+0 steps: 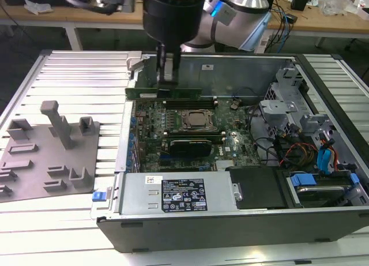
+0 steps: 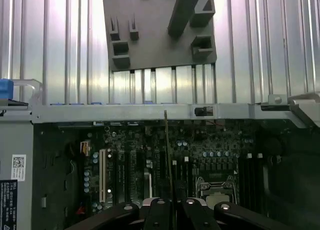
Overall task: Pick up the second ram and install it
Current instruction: 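Pick up the second ram and move it above second insertion slot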
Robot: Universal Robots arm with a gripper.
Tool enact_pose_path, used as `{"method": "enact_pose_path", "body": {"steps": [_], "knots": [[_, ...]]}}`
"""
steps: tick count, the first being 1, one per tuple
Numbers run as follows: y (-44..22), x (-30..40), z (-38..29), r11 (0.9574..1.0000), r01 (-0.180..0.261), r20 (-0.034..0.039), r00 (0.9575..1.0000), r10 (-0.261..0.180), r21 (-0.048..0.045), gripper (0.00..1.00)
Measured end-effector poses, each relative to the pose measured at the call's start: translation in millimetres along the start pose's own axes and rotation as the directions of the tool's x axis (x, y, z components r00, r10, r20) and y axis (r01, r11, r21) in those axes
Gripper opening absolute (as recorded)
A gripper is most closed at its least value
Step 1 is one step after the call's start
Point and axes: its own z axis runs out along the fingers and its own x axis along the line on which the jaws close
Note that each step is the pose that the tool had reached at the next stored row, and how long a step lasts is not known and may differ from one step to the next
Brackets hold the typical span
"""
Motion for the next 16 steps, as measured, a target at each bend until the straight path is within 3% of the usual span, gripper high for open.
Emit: {"method": "enact_pose_path", "body": {"steps": [4, 9, 11, 12, 14, 15, 16], "knots": [[-18.4, -2.9, 2.2, 1.0000, 0.000, 0.0009, 1.0000, 0.000, -0.0066, 0.14], [-54.7, -9.0, 10.9, 0.9999, -0.013, 0.0032, 0.9999, 0.013, -0.0107, 0.14], [-62.7, -9.9, 14.2, 0.9998, -0.015, 0.0035, 0.9999, 0.015, -0.0127, 0.14], [-71.6, -10.8, 17.4, 0.9998, -0.017, 0.0033, 0.9999, 0.017, -0.0147, 0.14], [-96.6, -12.6, 22.5, 0.9996, -0.020, 0.0036, 0.9998, 0.020, -0.0174, 0.14], [-105.1, -12.7, 22.4, 0.9996, -0.021, 0.0034, 0.9998, 0.021, -0.0181, 0.14], [-107.7, -12.8, 22.3, 0.9996, -0.021, 0.0036, 0.9998, 0.021, -0.0184, 0.14]]}}
